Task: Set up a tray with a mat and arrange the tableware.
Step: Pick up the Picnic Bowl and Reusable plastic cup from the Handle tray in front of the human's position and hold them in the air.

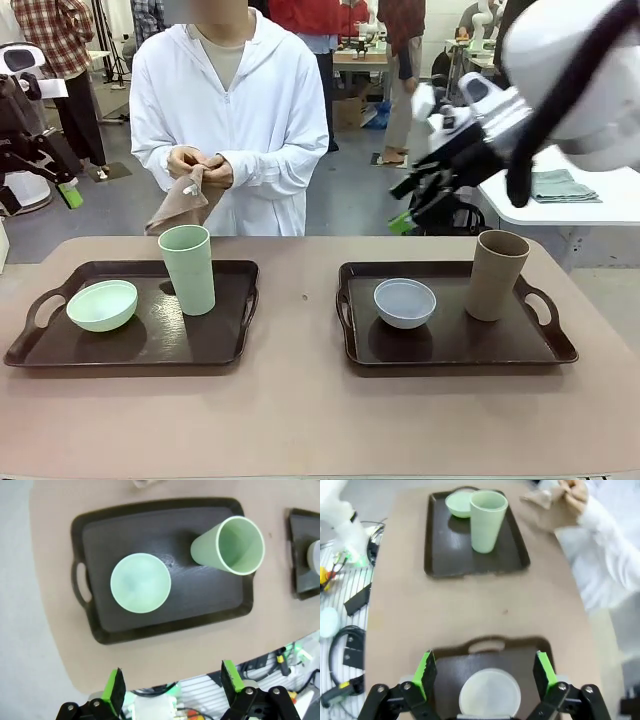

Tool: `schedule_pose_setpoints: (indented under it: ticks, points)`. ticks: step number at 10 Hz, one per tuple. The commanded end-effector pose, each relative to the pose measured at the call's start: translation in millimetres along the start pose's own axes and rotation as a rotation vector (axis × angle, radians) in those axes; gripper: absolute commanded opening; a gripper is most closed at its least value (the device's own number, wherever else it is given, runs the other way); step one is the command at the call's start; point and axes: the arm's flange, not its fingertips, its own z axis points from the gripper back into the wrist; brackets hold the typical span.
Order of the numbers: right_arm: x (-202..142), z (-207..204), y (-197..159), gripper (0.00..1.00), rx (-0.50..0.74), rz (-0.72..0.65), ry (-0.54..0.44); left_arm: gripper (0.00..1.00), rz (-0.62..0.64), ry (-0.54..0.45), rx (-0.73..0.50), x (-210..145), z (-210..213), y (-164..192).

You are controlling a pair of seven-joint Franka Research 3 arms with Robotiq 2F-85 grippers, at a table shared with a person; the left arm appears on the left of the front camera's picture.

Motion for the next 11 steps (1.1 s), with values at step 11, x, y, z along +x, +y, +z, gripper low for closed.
schedule_pose_setpoints:
  ticks: [11]
  points:
    - [46, -198, -53, 1.00, 0.326, -0.078, -0.166, 1.00, -0.029, -0.046, -0.026, 17, -94, 45]
